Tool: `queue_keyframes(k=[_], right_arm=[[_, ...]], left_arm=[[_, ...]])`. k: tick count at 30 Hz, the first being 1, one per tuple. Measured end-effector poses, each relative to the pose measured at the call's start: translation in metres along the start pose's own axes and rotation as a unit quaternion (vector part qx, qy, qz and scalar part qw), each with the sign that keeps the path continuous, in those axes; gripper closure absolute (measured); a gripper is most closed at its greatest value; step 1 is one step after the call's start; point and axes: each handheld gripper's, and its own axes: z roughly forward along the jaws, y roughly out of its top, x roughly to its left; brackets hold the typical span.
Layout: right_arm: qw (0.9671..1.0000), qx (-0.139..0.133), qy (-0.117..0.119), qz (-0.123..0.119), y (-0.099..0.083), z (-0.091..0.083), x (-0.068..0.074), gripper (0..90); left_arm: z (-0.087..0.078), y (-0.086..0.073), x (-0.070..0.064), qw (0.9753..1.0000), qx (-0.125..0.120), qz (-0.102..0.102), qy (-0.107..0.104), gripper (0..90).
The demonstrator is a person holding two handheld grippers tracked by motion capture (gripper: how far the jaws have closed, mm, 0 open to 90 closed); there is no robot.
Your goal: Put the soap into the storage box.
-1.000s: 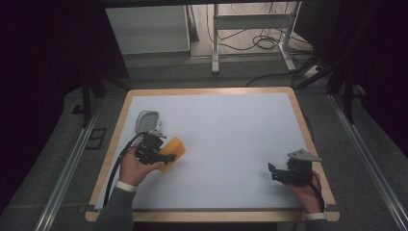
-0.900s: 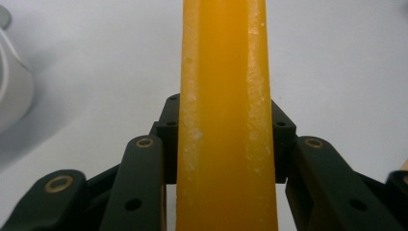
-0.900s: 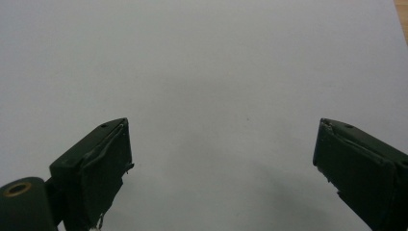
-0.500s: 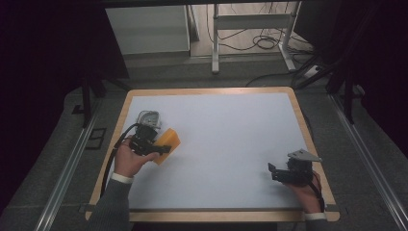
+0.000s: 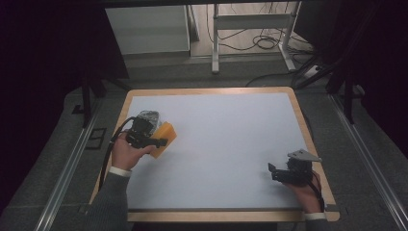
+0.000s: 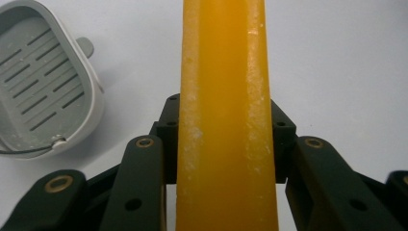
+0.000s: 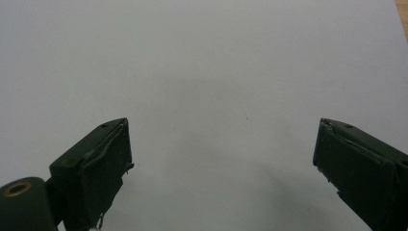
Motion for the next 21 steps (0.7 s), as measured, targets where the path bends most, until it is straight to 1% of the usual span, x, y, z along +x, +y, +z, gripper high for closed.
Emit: queue_keyframes(k=[3, 4, 8, 10, 12, 14, 16, 18, 19, 20, 21], right_arm=[[1.0, 0.001, -0.001, -0.001, 0.0, 0.0, 0.0, 6.2], [1.0, 0.001, 0.0, -0.001, 0.0, 0.0, 0.0, 6.1], [1.0, 0.0, 0.0, 0.0, 0.0, 0.0, 0.001, 6.1], [1.0, 0.0, 0.0, 0.0, 0.0, 0.0, 0.0, 6.2], [1.0, 0.0, -0.001, 0.0, 0.0, 0.0, 0.0, 6.2], [1.0, -0.002, 0.001, 0.0, 0.0, -0.001, 0.0, 6.1], [1.0, -0.002, 0.001, -0.001, 0.001, -0.001, 0.001, 6.1], [1.0, -0.003, 0.0, -0.001, 0.001, -0.001, 0.001, 6.2], [1.0, -0.002, 0.0, -0.001, 0.001, -0.001, 0.001, 6.2], [1.0, -0.002, 0.0, -0.001, 0.001, -0.001, 0.001, 6.1], [1.0, -0.002, 0.0, -0.001, 0.001, -0.001, 0.001, 6.1]], left_arm=[[0.001, 0.002, 0.001, 1.0, 0.003, -0.001, 0.003, 60.9], [0.001, 0.003, 0.004, 1.0, 0.001, -0.003, 0.0, 61.0], [0.001, 0.005, 0.007, 1.0, -0.001, -0.008, 0.001, 61.0], [0.0, 0.007, 0.012, 0.9999, -0.002, -0.014, 0.003, 60.9], [-0.001, 0.007, 0.014, 0.9998, -0.003, -0.017, 0.003, 60.9], [-0.001, 0.009, 0.018, 0.9997, -0.009, -0.024, 0.0, 60.9], [-0.001, 0.01, 0.02, 0.9996, -0.01, -0.026, -0.001, 61.0], [-0.002, 0.013, 0.025, 0.9995, -0.013, -0.027, 0.006, 60.9], [-0.002, 0.013, 0.025, 0.9995, -0.013, -0.027, 0.006, 60.9], [-0.002, 0.015, 0.028, 0.9993, -0.019, -0.03, 0.014, 61.0], [-0.002, 0.015, 0.028, 0.9993, -0.019, -0.03, 0.014, 60.9]])
